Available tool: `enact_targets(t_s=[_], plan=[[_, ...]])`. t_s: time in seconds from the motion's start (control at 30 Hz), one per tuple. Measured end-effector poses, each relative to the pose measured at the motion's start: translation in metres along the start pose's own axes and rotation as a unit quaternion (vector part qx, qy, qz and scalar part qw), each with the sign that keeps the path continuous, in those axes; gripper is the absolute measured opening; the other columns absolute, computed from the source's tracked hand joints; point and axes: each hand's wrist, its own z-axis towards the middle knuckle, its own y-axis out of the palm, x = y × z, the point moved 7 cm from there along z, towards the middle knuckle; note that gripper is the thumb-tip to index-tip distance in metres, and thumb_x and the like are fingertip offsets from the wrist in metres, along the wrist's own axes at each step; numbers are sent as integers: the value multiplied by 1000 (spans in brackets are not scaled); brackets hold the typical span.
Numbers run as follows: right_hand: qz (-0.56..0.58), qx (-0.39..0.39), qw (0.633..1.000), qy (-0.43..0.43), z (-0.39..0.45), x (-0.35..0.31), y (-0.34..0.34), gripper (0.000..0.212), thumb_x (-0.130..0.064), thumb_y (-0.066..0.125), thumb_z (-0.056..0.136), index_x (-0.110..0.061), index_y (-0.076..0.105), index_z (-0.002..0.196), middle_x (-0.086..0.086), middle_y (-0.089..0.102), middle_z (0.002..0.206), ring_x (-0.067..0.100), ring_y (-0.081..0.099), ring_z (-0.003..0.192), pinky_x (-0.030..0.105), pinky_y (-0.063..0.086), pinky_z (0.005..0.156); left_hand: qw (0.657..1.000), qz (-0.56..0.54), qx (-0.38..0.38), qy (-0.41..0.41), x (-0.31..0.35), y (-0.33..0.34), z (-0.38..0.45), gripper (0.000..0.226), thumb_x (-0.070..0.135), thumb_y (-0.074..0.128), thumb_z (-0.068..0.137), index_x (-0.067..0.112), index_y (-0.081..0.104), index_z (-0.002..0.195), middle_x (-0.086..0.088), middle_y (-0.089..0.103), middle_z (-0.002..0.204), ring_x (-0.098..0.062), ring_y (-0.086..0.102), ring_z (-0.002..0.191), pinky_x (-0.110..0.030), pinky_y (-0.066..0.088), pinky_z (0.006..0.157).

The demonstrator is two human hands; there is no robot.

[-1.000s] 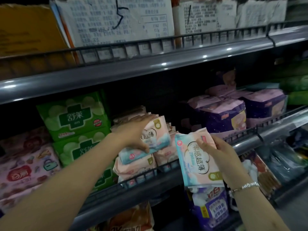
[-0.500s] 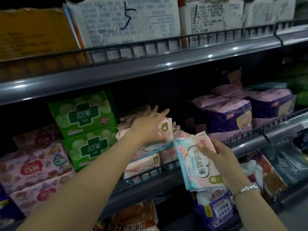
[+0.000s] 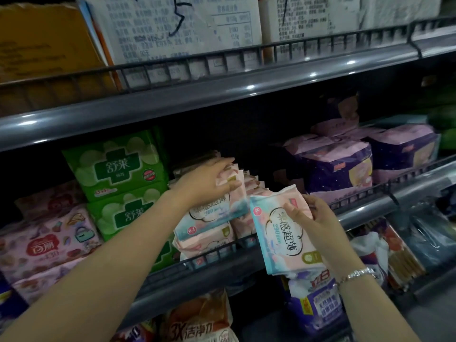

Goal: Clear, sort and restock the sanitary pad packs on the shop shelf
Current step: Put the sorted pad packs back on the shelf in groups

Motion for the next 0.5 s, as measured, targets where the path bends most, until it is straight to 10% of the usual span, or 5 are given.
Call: enact_targets(t_s=[0.2,0.5], plan=[[19,9,1000,-9,-4,-2,8,41,-35,69,81,-18,52,114,2,72,90,13,72,64,23,53,46,991,101,87,12,1,-10,-37,78,71,19,83,29,37,146,3,41,147,-19,40,133,-36,32,106],[35,30,999,-8,-6,3,23,44,-38,69,81,-19,53,117,3,71,95,12,71,64,23,52,46,976,209,52,-27,-16,9,-35,96,66,61,77,34,10,152,4,20,159,-20,23,143,-40,23,112]])
